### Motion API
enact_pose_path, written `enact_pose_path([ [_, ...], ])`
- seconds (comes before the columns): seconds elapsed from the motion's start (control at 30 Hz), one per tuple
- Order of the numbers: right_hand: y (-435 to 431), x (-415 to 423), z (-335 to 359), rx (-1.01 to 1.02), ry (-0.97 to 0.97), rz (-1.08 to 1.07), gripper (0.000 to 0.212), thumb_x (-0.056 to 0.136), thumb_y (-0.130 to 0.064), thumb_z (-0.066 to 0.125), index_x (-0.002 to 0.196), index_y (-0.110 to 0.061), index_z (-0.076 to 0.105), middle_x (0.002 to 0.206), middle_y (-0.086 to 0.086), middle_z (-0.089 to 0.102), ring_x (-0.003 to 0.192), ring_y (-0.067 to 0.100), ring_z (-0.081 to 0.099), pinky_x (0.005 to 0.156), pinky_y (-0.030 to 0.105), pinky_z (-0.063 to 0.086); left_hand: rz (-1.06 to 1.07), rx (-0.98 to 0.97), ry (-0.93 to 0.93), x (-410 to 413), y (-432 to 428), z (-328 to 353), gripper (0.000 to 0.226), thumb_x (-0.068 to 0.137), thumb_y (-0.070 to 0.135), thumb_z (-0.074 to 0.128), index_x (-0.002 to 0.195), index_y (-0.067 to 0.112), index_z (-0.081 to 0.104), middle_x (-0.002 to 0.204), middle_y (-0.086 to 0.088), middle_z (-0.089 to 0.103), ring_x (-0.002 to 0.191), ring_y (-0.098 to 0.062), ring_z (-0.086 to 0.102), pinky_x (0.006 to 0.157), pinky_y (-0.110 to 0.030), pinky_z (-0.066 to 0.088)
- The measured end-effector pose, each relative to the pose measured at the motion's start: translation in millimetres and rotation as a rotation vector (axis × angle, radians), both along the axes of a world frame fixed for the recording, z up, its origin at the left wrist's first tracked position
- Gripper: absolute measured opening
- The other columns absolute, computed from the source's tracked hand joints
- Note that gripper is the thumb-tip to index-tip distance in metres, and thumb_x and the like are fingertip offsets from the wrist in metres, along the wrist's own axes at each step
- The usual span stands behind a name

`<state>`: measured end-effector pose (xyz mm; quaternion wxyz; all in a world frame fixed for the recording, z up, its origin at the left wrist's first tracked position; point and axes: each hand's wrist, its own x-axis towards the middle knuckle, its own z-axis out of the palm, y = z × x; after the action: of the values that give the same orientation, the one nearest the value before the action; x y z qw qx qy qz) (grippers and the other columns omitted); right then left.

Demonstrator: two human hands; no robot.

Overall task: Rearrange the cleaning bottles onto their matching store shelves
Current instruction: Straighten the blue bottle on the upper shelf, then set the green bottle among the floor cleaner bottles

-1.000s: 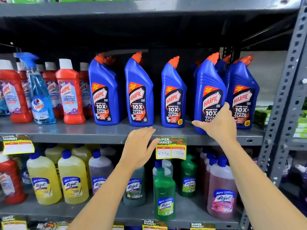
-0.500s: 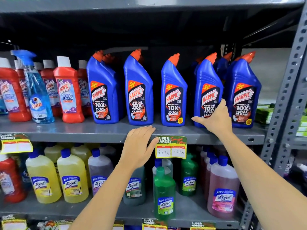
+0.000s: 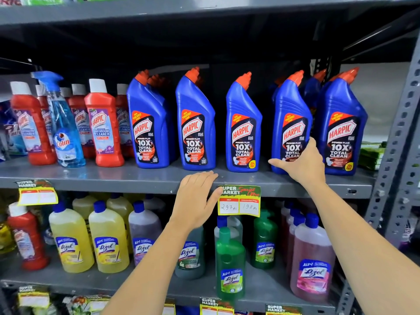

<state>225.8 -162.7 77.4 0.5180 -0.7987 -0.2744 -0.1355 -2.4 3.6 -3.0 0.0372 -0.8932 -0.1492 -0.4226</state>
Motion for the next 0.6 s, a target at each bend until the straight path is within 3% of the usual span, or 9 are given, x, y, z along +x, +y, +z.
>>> enact_pose_path([
  [0.17, -3.1, -11.3, -5.4, 0.08, -0.035, 0.015, 0.13, 0.062, -0.048, 0.088, 0.156, -0.009, 0.006, 0.154, 0.015, 0.036, 0.14, 0.032, 0.039, 0.109, 0.049, 0.039, 0.0, 0.02, -0.023, -0.8, -1.3, -2.1, 0.057, 0.101, 0.049, 0.031, 0.134, 0.01, 0.056, 0.136, -0.005, 0.057, 0.128, -0.022, 0.047, 0.109, -0.036, 0.026],
  [0.27, -11.7, -42.5, -34.4, 0.338, -0.276, 0.035, 0.095, 0.084, -0.036, 0.074, 0.153, -0.001, 0.018, 0.155, 0.019, 0.03, 0.145, 0.029, 0.03, 0.119, 0.035, 0.027, 0.015, 0.057, -0.067, -2.8, -5.0, -10.9, 0.056, 0.102, 0.045, 0.035, 0.139, 0.006, 0.052, 0.142, -0.009, 0.051, 0.137, -0.026, 0.038, 0.117, -0.042, 0.019],
  [0.3, -12.6, -54.3, -53.7, 0.441, -0.378, 0.036, 0.078, 0.089, -0.026, 0.068, 0.149, 0.004, 0.027, 0.151, 0.024, 0.033, 0.142, 0.032, 0.032, 0.119, 0.037, 0.028, 0.022, 0.063, -0.089, -5.1, -6.8, -17.8, 0.056, 0.102, 0.042, 0.037, 0.141, 0.005, 0.048, 0.147, -0.011, 0.047, 0.141, -0.027, 0.033, 0.118, -0.044, 0.016],
  [0.37, -8.0, -75.5, -103.4, 0.56, -0.476, 0.037, 0.055, 0.09, -0.009, 0.062, 0.138, 0.009, 0.041, 0.137, 0.029, 0.041, 0.131, 0.038, 0.042, 0.109, 0.053, 0.038, 0.041, 0.064, -0.148, -11.1, -10.7, -38.7, 0.056, 0.101, 0.037, 0.041, 0.146, 0.004, 0.042, 0.155, -0.016, 0.034, 0.146, -0.03, 0.021, 0.119, -0.048, 0.011],
  [0.47, 9.2, -104.2, -179.6, 0.449, -0.304, 0.084, 0.052, 0.084, -0.012, 0.064, 0.132, 0.003, 0.049, 0.127, 0.022, 0.046, 0.12, 0.036, 0.048, 0.097, 0.058, 0.044, 0.088, -0.01, -0.179, -24.2, -13.8, -95.5, 0.056, 0.1, 0.033, 0.043, 0.146, 0.004, 0.041, 0.157, -0.022, 0.025, 0.148, -0.035, 0.013, 0.118, -0.051, 0.011],
  [0.53, 20.4, -123.3, -217.8, 0.252, -0.126, 0.14, 0.066, 0.081, -0.028, 0.067, 0.137, -0.002, 0.044, 0.13, 0.017, 0.047, 0.122, 0.034, 0.048, 0.105, 0.053, 0.042, 0.094, -0.061, -0.058, -33.9, -12.9, -146.4, 0.053, 0.103, 0.038, 0.036, 0.144, 0.005, 0.043, 0.154, -0.022, 0.032, 0.147, -0.035, 0.014, 0.118, -0.051, 0.013],
  [0.6, 30.1, -137.0, -244.4, 0.073, 0.031, 0.188, 0.088, 0.076, -0.041, 0.073, 0.146, -0.006, 0.033, 0.139, 0.015, 0.044, 0.131, 0.032, 0.043, 0.113, 0.039, 0.035, 0.084, -0.157, 0.15, -42.8, -11.3, -199.4, 0.057, 0.106, 0.044, 0.024, 0.139, 0.006, 0.049, 0.147, -0.02, 0.043, 0.144, -0.034, 0.023, 0.116, -0.049, 0.016],
])
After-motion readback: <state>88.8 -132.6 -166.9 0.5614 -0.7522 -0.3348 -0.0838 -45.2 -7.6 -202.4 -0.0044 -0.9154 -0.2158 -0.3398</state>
